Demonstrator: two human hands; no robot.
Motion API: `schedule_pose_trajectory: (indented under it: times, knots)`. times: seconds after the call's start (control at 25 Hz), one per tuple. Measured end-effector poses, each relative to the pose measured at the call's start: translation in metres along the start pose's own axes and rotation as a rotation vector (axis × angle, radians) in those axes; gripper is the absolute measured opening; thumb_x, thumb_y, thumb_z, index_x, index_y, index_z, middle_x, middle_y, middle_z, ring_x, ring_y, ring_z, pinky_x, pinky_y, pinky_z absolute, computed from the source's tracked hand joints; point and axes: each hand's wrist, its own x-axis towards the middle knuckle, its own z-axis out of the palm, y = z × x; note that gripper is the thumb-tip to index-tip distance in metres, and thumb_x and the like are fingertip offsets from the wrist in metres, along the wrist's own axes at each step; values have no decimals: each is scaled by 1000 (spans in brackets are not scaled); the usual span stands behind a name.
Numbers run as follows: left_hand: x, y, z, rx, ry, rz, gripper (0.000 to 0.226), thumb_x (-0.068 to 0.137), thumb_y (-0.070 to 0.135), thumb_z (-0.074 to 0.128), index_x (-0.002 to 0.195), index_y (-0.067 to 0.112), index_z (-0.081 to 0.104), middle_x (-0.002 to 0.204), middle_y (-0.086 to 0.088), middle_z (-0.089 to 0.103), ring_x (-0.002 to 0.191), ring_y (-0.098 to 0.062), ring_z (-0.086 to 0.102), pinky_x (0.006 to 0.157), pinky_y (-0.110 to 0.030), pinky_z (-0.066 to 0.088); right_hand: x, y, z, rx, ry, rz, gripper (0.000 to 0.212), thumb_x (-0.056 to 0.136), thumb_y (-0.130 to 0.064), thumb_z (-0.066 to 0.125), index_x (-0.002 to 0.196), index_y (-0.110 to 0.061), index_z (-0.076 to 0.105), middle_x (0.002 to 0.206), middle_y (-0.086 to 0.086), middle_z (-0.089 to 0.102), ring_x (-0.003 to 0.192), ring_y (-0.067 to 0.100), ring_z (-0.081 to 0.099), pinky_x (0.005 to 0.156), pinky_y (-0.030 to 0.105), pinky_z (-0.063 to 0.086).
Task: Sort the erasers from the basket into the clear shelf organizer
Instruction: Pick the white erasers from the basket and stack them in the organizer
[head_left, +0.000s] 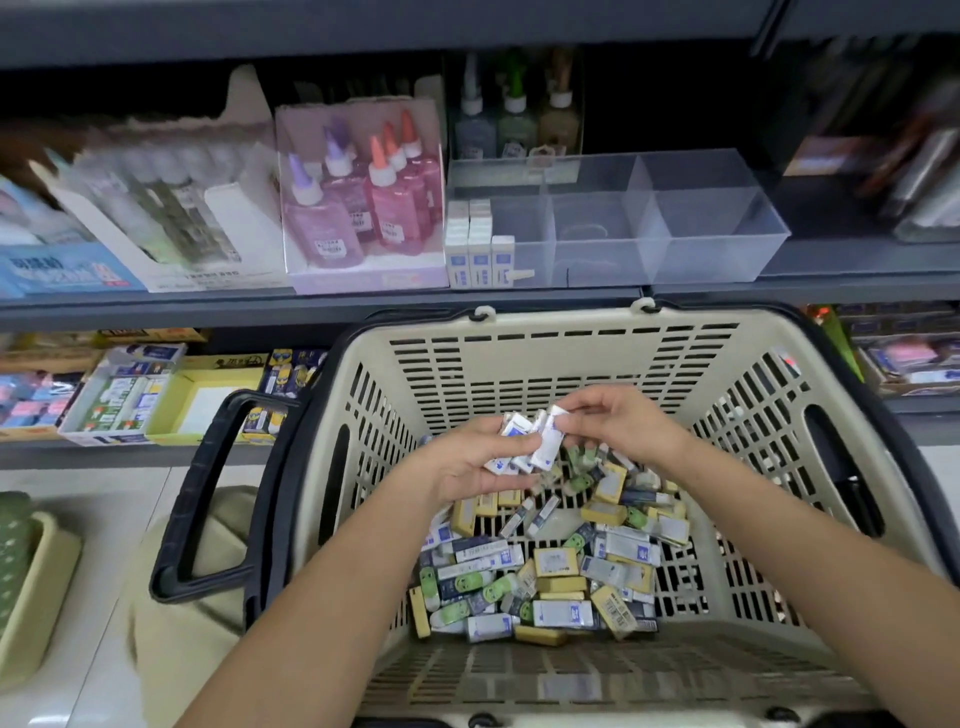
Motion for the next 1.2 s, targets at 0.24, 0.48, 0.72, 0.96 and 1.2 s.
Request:
schedule_pose_trajectory:
  times: [0.24,0.48,0.72,0.96,1.2]
  knots:
    - [-15,50,6,-99,17,124,23,80,4,66,103,9,61,85,-10,74,76,-20,71,60,-29,58,2,-35,-17,149,21,-91,14,85,-7,62,97,-13,67,69,-2,71,53,5,62,50,16,49]
    - [-18,73,14,55,33,263,19,76,8,71,93,16,66,77,0,73,69,-11,69,58,-21,54,7,-60,-29,303,-82,-137,24,82,-15,61,106,-16,65,85,6,74,77,14,71,64,18,55]
    - [-19,87,24,269,139,438,21,79,2,71,92,16,65,78,1,70,67,-8,66,57,-19,53,15,-88,-32,40,1,-91,5,87,-16,62,88,-13,66,74,0,74,67,8,70,54,15,53]
    - [-29,113,23,214,212,504,21,83,1,65,101,10,60,81,-1,68,63,-7,66,55,-20,54,33,-145,-34,-330,4,-160,10,89,-13,59,80,-18,61,60,-5,69,58,5,67,50,15,49]
    - [-36,128,-6,-21,335,560,7,91,7,55,96,11,55,97,-14,61,81,-18,64,59,-22,56,50,-173,-53,-274,231,-372,6,86,-14,64,83,-19,63,85,8,68,76,18,65,62,23,54]
